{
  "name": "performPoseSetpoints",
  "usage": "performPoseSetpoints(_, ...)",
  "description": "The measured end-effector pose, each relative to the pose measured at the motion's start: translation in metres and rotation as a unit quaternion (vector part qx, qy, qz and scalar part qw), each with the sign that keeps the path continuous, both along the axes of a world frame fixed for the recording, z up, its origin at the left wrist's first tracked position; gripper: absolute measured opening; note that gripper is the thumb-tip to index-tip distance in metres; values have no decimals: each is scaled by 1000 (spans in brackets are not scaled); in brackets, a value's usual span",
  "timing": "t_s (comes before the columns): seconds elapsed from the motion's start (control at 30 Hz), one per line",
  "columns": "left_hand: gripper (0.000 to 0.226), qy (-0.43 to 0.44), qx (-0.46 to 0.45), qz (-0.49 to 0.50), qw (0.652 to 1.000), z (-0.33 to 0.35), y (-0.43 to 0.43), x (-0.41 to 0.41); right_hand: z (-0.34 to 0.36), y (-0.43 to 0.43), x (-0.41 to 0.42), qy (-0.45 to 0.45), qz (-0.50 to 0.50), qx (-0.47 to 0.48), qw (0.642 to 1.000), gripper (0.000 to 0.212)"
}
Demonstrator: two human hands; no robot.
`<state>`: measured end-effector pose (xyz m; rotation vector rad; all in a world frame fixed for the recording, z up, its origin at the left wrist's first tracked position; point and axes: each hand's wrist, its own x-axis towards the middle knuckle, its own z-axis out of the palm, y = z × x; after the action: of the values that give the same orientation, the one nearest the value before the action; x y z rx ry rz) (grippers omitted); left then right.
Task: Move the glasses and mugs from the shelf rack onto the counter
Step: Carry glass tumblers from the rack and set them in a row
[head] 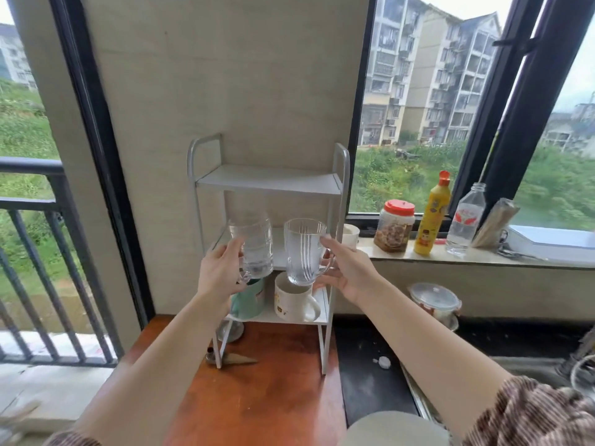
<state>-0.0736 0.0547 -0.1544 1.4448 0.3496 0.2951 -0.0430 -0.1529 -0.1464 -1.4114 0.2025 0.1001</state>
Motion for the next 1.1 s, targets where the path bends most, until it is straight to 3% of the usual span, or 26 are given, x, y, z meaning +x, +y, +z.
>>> performPoseSetpoints(0.1,21,-13,30,-24,999,-3,-14,-30,-6,-23,-26,2,9,-5,1000,33)
performPoseSetpoints(0.27,17,13,48,-75,996,-10,-63,-81,-21,-82,-80,-1,-4,-8,1000,30)
performPoseSetpoints(0.53,19,58,62,-167,982,-53,-193,-162,-65,-218,-206,29,-106,-32,993,22)
performPoseSetpoints(0.67,20,95,54,-219,969,-81,-270,-202,-88,-286,-281,54,-171,-38,983,30)
performPoseSetpoints(0.93,21,148,56,-352,923,-118,-437,-282,-109,-415,-426,106,-327,-43,938,16)
performPoseSetpoints(1.1,24,154,68,-450,877,-128,-547,-324,-116,-491,-504,123,-437,-25,891,22)
